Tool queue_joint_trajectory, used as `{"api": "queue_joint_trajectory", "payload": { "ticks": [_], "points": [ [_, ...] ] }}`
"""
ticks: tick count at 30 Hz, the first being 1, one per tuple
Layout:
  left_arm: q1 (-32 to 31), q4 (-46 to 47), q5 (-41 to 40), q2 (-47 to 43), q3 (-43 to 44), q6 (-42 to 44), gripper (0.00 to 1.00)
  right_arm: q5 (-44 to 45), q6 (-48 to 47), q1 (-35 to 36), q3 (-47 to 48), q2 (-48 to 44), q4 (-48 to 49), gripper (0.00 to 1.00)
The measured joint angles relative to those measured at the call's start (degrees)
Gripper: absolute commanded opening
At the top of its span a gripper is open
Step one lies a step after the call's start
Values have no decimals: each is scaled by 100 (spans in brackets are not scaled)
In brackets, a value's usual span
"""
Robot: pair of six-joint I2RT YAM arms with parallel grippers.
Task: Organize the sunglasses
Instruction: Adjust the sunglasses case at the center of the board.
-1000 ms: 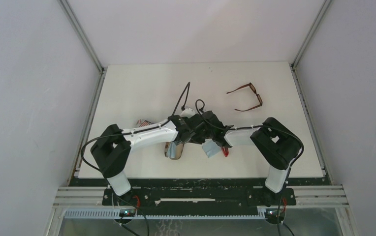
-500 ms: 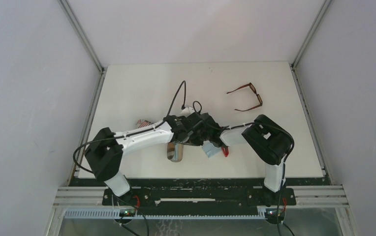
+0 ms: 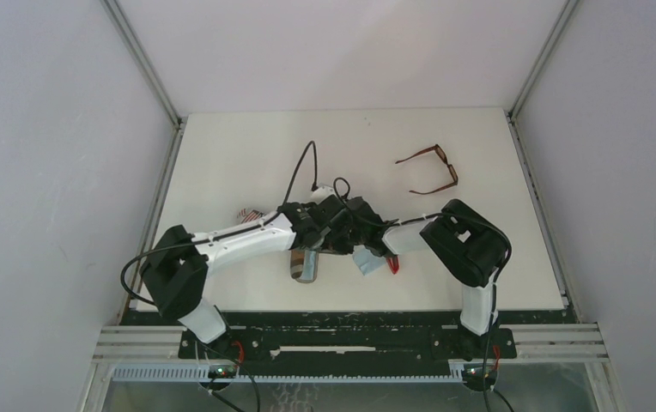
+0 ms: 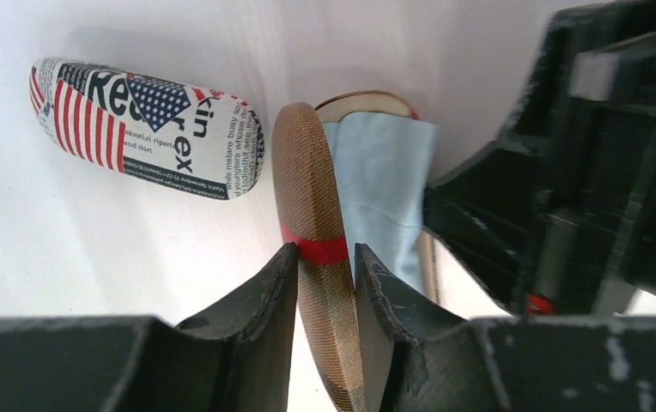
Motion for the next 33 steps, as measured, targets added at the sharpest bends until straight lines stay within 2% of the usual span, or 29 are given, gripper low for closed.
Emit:
{"api": "queue_joint_trajectory", "payload": {
  "ticks": [3, 9, 18, 25, 33],
  "points": [
    [140, 94, 35, -48, -184, -7, 35, 197, -203, 7, 70, -133, -350, 0],
    [389, 553, 393, -326, -660, -11, 49, 531, -544, 81, 297, -234, -944, 0],
    [791, 1303, 1097, -1130, -1423, -61, 53, 688, -737, 118, 334, -330, -1204, 0],
    [1390, 2312, 1985, -1882, -2398, -302, 49, 782, -918, 136, 382, -468, -1464, 1],
    [1478, 2658, 2463, -1956, -2570, -352, 44, 863, -1078, 149, 424, -546, -1676, 14]
  ]
}}
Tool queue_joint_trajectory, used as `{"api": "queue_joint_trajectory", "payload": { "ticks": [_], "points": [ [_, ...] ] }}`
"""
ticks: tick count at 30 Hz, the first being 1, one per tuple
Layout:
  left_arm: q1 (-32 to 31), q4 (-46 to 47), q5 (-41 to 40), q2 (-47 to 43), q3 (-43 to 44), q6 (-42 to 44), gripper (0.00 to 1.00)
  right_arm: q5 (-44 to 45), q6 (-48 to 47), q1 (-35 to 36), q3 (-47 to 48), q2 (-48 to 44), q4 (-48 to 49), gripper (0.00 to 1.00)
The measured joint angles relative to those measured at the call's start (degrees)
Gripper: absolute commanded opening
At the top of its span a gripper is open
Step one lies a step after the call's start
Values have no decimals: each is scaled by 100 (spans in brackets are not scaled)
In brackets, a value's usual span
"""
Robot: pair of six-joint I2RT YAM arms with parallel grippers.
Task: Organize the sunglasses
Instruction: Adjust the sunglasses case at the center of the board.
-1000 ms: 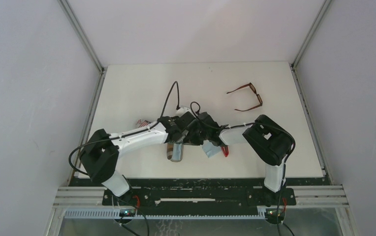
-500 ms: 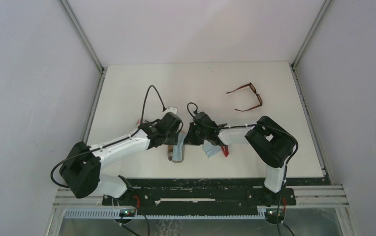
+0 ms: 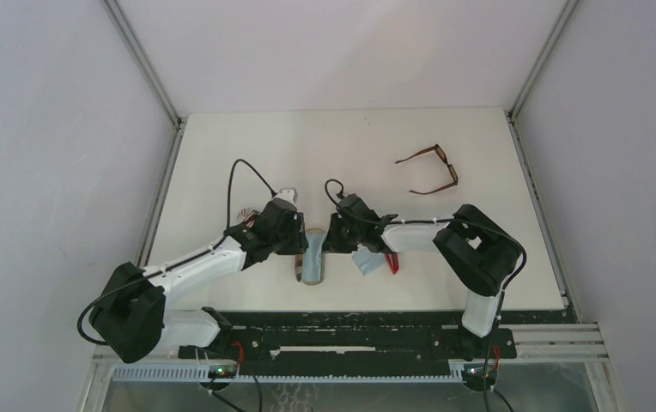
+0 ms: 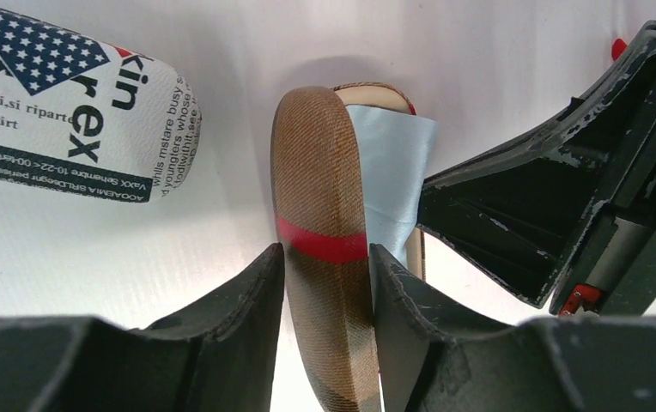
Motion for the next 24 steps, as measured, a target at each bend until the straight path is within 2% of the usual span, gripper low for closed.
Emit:
{"api": "queue_joint_trajectory", "payload": {
  "ticks": [14, 20, 24],
  "points": [
    [15, 46, 166, 0, -2, 7, 44, 330, -323, 0, 9, -317, -586, 27],
    [22, 24, 234, 2, -2, 11, 44, 649, -520, 0, 9, -667, -955, 28],
    [22, 26, 262, 4, -2, 9, 44, 723, -597, 0, 24, -726, -1064, 23]
  ]
}}
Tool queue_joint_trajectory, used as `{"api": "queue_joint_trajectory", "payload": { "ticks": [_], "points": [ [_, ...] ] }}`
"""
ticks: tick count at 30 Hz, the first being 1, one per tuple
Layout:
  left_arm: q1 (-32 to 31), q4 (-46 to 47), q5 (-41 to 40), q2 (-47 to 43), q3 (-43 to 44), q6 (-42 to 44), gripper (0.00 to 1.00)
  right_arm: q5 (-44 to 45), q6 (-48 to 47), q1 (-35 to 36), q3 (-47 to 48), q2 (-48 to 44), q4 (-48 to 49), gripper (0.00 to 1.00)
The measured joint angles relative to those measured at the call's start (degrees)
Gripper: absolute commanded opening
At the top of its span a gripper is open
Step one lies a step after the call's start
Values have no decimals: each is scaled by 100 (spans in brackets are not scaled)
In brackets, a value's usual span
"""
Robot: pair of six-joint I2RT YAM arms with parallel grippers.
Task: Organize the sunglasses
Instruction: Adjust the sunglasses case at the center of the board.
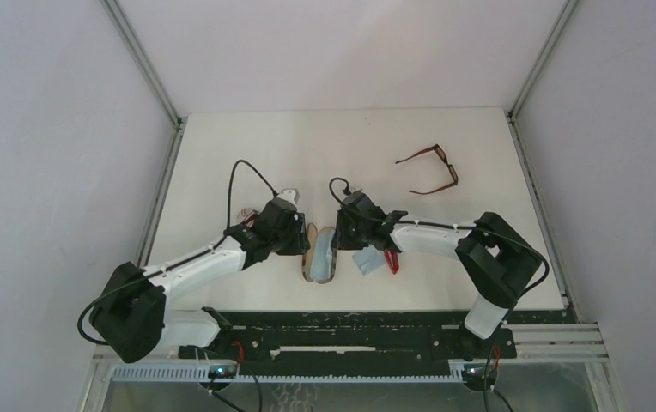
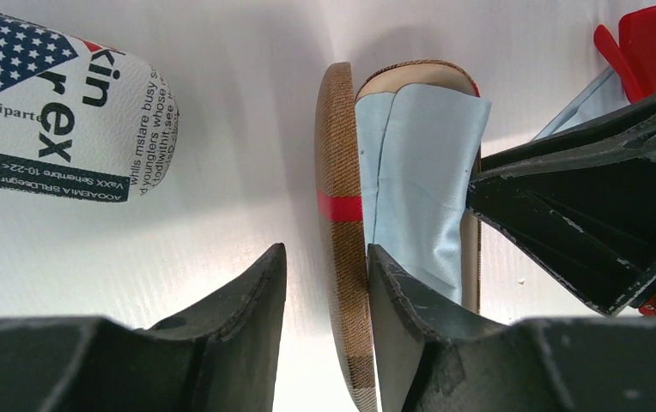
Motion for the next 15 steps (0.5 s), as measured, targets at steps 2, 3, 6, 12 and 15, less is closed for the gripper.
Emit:
{"api": "queue_joint_trajectory", "payload": {
  "ticks": [2, 3, 6, 12, 15],
  "points": [
    [0, 11, 24, 9, 4, 0, 44, -13, -17, 2, 11, 2, -17, 22],
    [0, 15, 35, 9, 4, 0, 44, -26, -22, 2, 20, 2, -24, 20],
    [4, 15, 90, 15, 9, 2, 45, -116, -39, 0, 66, 59, -9, 14],
    [4, 79, 275, 22, 20, -2, 49, -234, -22, -37, 72, 286, 205, 8],
    [4, 144, 317, 22, 20, -4, 49, -345, 0, -59, 72, 398, 289, 8]
  ]
}}
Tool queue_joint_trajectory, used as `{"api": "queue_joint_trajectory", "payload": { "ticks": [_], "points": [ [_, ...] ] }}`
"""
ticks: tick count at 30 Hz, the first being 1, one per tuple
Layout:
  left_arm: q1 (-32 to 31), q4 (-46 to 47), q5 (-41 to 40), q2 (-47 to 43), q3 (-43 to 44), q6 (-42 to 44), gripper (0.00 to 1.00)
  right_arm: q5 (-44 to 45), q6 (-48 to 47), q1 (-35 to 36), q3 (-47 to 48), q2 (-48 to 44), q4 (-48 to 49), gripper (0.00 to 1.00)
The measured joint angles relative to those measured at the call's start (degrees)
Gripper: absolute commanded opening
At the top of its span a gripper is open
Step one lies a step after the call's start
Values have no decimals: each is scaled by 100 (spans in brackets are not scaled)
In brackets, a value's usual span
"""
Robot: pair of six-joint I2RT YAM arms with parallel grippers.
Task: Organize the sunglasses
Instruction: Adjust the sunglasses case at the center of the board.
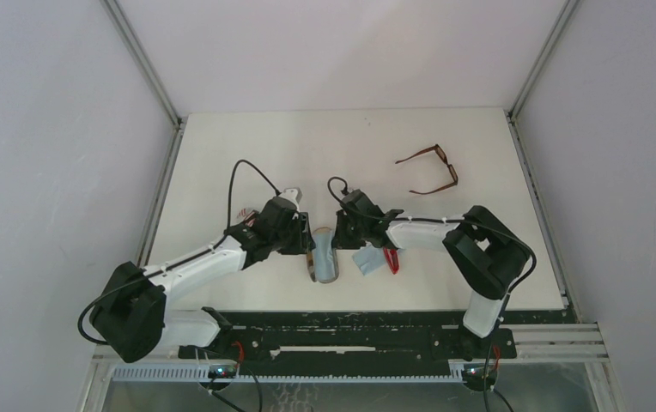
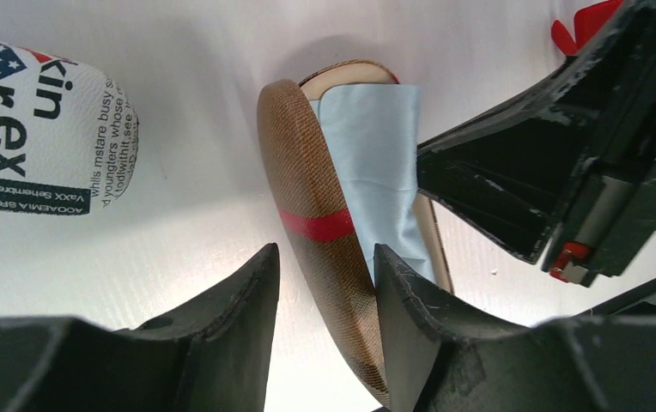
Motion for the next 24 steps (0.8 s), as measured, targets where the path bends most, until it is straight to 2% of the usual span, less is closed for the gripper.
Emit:
{"api": "queue_joint_trajectory", "payload": {
  "ticks": [8, 16, 24],
  "points": [
    [0, 201, 138, 101, 0, -13, 48, -262, 70, -35, 2, 177, 192, 8],
    [11, 258, 149, 219, 0, -13, 46, -413, 96, -48, 2, 190, 181, 21],
    [13, 188, 151, 225, 0, -11, 45, -382, 85, -52, 2, 105, 22, 27]
  ]
}}
